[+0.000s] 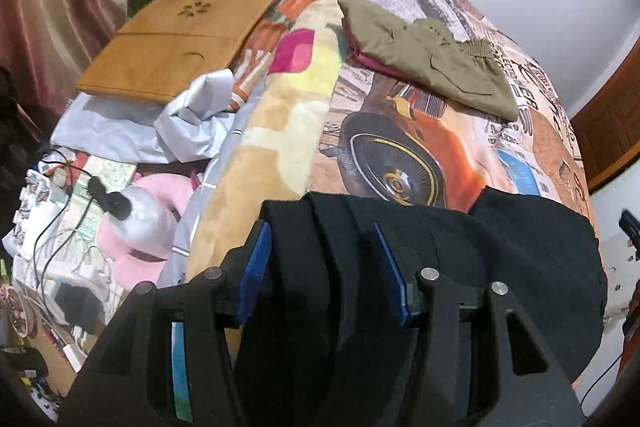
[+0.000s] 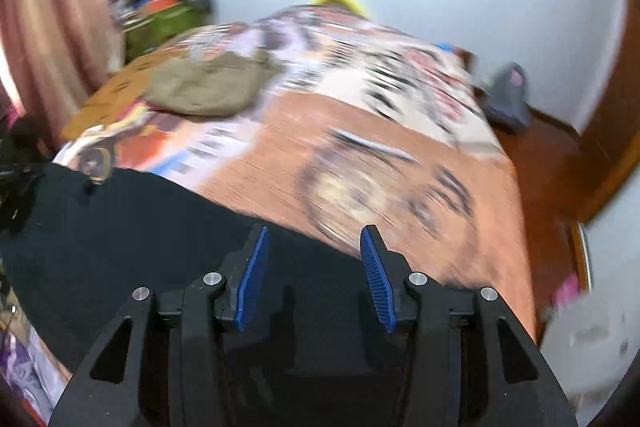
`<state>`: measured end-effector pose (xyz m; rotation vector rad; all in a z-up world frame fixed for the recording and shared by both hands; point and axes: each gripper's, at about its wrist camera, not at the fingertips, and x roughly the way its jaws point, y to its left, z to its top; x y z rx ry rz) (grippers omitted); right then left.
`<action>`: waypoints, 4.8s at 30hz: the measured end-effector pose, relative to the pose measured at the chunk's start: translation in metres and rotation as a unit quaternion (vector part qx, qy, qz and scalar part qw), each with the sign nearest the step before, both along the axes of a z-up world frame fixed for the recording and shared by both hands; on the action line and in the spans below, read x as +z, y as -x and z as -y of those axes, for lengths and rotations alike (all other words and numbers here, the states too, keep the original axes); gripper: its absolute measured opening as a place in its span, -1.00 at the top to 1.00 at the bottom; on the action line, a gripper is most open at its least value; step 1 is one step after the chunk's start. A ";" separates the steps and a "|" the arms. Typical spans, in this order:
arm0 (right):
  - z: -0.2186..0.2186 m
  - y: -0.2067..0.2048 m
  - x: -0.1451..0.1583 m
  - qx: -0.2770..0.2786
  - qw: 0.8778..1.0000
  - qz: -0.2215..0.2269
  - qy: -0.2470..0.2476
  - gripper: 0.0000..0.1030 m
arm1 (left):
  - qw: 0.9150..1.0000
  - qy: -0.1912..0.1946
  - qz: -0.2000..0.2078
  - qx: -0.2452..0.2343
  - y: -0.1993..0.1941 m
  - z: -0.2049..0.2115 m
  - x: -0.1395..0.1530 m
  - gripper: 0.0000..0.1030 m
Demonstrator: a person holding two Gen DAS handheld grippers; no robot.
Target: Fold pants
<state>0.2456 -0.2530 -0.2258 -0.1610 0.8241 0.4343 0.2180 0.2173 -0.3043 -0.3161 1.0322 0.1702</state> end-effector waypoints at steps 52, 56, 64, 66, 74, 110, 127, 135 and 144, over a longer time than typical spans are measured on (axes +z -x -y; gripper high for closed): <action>-0.263 -0.060 -0.064 0.260 0.960 -0.089 0.061 0.89 | 0.996 -0.061 0.039 -0.048 0.001 0.006 -0.023 0.68; -0.258 -0.063 -0.062 0.233 0.967 -0.061 0.084 0.90 | 0.997 -0.055 0.031 -0.040 -0.001 0.000 -0.025 0.65; -0.188 -0.097 -0.023 0.146 0.985 -0.091 0.022 0.85 | 0.998 -0.031 0.048 -0.024 0.008 -0.008 -0.001 0.41; -0.185 -0.087 -0.017 0.157 0.983 -0.095 0.005 0.76 | 0.998 -0.024 0.060 -0.014 0.011 -0.011 0.010 0.41; -0.215 -0.026 -0.046 0.264 0.954 -0.140 0.014 0.56 | 0.996 0.018 0.063 -0.065 0.019 0.019 0.015 0.28; 0.078 0.083 0.024 -0.070 0.997 0.032 0.021 0.12 | 0.976 -0.036 0.114 -0.180 0.015 0.215 0.082 -0.16; 0.184 0.127 -0.068 -0.211 0.974 -0.075 -0.044 0.12 | 0.962 -0.035 0.030 -0.269 0.003 0.345 -0.006 -0.38; 0.186 0.128 -0.092 -0.224 0.964 -0.108 -0.089 0.10 | 0.959 -0.057 0.028 -0.275 0.027 0.337 0.012 -0.38; 0.191 0.137 -0.082 -0.260 0.948 -0.086 -0.163 -0.14 | 0.955 -0.029 0.060 -0.288 -0.016 0.384 0.029 -0.39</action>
